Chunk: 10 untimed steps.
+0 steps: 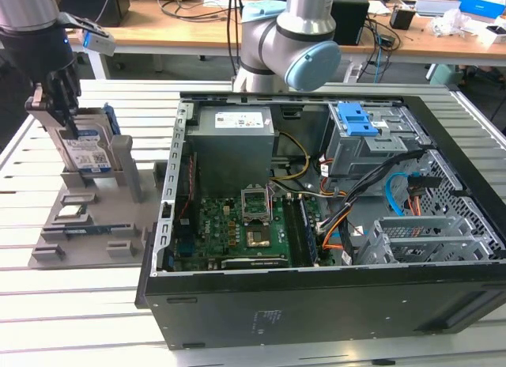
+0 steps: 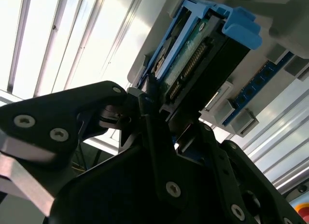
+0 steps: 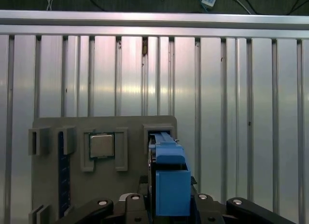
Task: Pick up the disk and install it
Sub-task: 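Pick up the disk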
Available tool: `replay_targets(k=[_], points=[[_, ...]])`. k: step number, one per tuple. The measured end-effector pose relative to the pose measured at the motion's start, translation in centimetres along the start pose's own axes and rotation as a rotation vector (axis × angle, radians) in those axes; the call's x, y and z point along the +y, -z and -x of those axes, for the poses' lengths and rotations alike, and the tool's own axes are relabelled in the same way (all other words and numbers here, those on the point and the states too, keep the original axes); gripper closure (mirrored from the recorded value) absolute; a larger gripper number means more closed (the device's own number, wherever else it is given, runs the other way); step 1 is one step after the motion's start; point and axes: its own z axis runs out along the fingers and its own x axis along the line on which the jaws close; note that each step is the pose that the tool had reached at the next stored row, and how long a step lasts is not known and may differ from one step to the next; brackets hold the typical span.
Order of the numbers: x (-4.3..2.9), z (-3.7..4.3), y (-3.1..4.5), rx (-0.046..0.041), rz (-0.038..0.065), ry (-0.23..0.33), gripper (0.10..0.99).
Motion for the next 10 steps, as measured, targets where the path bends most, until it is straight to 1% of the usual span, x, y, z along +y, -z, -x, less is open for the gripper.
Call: replay_targets(k=[3, 7, 10], points=[[0.02, 0.03, 0.51, 0.0000, 0.000, 0.000, 0.722], [0.05, 0.08, 1.44, 0.0000, 0.000, 0.000, 0.722], [0.07, 0.12, 2.00, 0.0000, 0.000, 0.000, 0.722]])
